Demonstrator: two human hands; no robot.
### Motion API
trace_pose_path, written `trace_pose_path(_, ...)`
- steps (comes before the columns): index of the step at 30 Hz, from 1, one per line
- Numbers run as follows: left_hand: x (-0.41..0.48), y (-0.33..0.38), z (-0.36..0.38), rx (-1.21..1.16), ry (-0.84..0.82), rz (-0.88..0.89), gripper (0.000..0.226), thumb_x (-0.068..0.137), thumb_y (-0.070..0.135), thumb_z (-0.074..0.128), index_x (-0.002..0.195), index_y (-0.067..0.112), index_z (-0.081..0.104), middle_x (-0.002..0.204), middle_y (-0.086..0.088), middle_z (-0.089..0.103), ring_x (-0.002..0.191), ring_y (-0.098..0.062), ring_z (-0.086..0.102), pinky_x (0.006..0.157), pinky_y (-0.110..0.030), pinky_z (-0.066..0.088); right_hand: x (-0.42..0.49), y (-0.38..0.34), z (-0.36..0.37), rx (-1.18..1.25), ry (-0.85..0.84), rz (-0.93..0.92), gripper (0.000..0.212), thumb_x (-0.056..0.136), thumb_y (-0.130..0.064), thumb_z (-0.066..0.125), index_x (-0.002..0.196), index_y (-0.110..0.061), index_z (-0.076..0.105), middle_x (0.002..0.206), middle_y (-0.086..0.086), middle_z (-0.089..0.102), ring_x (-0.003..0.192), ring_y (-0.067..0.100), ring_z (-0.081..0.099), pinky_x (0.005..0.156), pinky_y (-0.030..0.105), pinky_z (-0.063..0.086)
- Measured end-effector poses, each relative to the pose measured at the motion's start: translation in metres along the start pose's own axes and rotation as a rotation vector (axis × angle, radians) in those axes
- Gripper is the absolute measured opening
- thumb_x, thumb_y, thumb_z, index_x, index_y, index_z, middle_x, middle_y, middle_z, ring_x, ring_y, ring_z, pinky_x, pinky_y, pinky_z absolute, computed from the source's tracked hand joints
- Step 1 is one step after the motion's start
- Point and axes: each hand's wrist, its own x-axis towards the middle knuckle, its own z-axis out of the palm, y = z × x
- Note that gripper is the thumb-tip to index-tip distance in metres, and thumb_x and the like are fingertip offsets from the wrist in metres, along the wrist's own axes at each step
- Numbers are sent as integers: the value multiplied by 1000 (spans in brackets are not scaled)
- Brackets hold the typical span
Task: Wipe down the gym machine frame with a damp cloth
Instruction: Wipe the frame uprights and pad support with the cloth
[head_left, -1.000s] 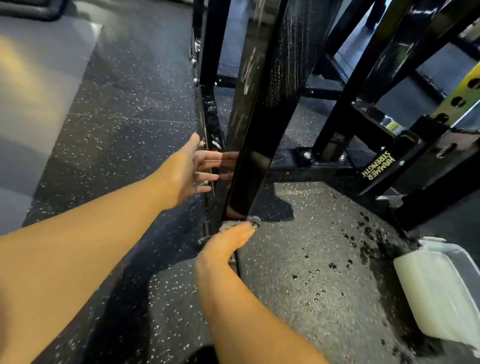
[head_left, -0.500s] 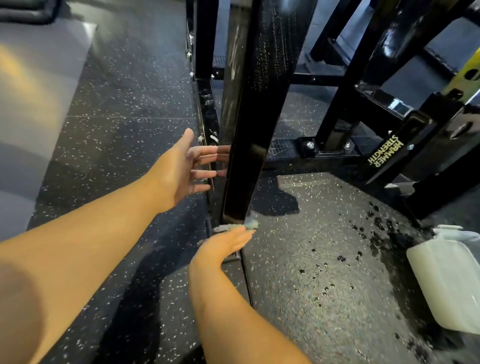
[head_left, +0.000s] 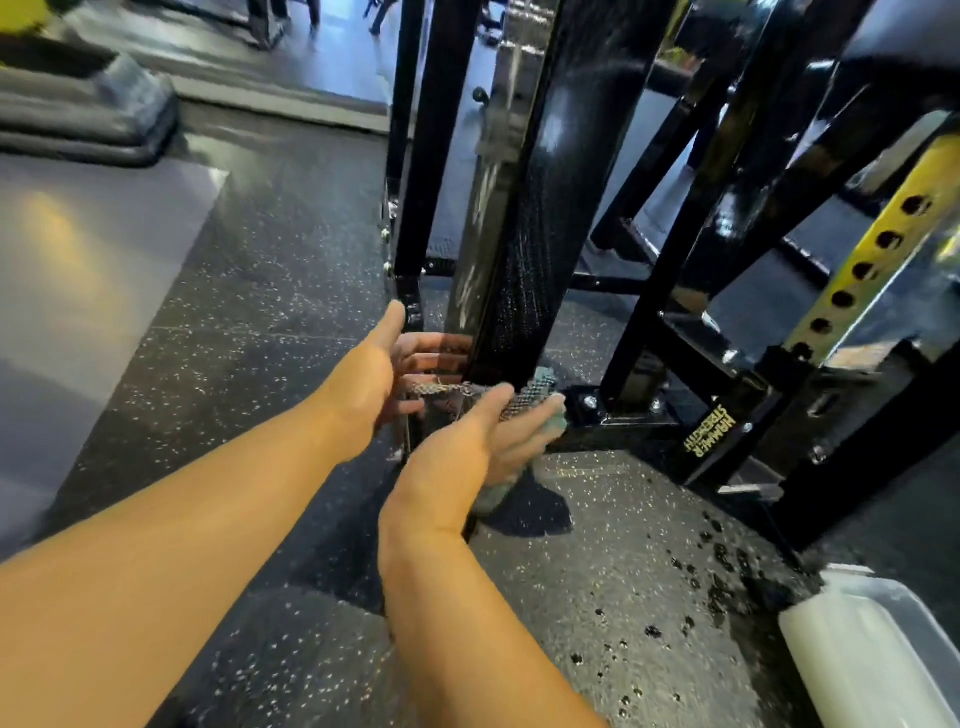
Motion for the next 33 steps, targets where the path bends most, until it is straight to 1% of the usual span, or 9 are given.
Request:
trace_pose_path(3, 0, 36, 2, -62, -34, 118, 67, 95, 60, 14, 102, 24, 69, 113, -5, 68, 112, -24, 57, 85, -38, 45, 4, -25, 2, -47, 43, -518, 67, 84, -70, 25, 138, -60, -13, 153, -22, -23, 147, 10, -9, 119, 47, -3)
trace_pose_path(5, -4, 67, 5, -125, -31, 208, 68, 95, 59, 15, 104, 20, 70, 114, -10, 67, 114, -29, 58, 101, -47, 41, 19, -35, -3, -198, 34, -928, 65, 95, -62, 26, 149, -45, -6, 156, -12, -26, 148, 18, -14, 118, 47, -8)
trace_pose_path(10, -15, 111, 10, -32, 43, 336, 64, 95, 58, 8, 110, 30, 63, 112, 4, 65, 111, -17, 57, 97, -38, 41, 63, -11, -31, -589, 47, -1563, 51, 102, -42, 28, 151, -37, 12, 161, 3, -8, 148, 29, -5, 119, 47, -3)
trace_pose_path(16, -20, 144, 22, -212, -16, 358, 59, 94, 61, 23, 110, 27, 69, 115, 2, 68, 107, -15, 63, 94, -39, 46, 82, -155, -26, -479, 113, -1647, 73, 90, -70, 34, 151, -34, 15, 160, 1, -14, 148, 29, -7, 118, 54, -1)
trace_pose_path(19, -17, 173, 22, -285, -11, 424, 58, 94, 61, 21, 123, 25, 57, 124, 4, 61, 113, -12, 57, 90, -34, 43, 89, -217, -27, -494, 133, -1668, 68, 91, -64, 37, 148, -31, 20, 161, 1, -4, 147, 23, -12, 119, 52, -1)
trace_pose_path(22, -21, 212, 27, -272, -138, 413, 67, 94, 63, 14, 121, 21, 59, 117, -5, 66, 107, -21, 63, 89, -38, 47, 92, -196, -37, -573, 57, -1728, 63, 95, -61, 33, 149, -30, 21, 161, 0, -8, 148, 26, -8, 119, 48, -3)
trace_pose_path(25, -21, 226, 32, -190, -86, 363, 72, 93, 65, 11, 124, 20, 57, 120, -8, 64, 105, -20, 60, 93, -38, 46, 101, -158, -54, -690, -49, -1886, 57, 97, -56, 32, 148, -31, 25, 162, -2, -7, 149, 28, -2, 119, 49, 0)
trace_pose_path(29, -23, 226, 38, -151, -148, 358, 68, 93, 64, 13, 105, 22, 66, 95, -1, 72, 86, -16, 65, 77, -33, 48, 112, -221, -51, -618, -18, -1932, 54, 97, -56, 33, 144, -30, 29, 156, 6, 16, 148, 25, -2, 119, 50, 1)
trace_pose_path(33, -25, 231, 44, -177, -63, 388, 59, 93, 64, 10, 86, 30, 58, 70, 6, 57, 72, -8, 42, 63, -25, 29, 113, -308, -39, -465, 89, -1803, 58, 97, -55, 34, 146, -25, 27, 154, 10, 13, 145, 35, 1, 118, 42, -9)
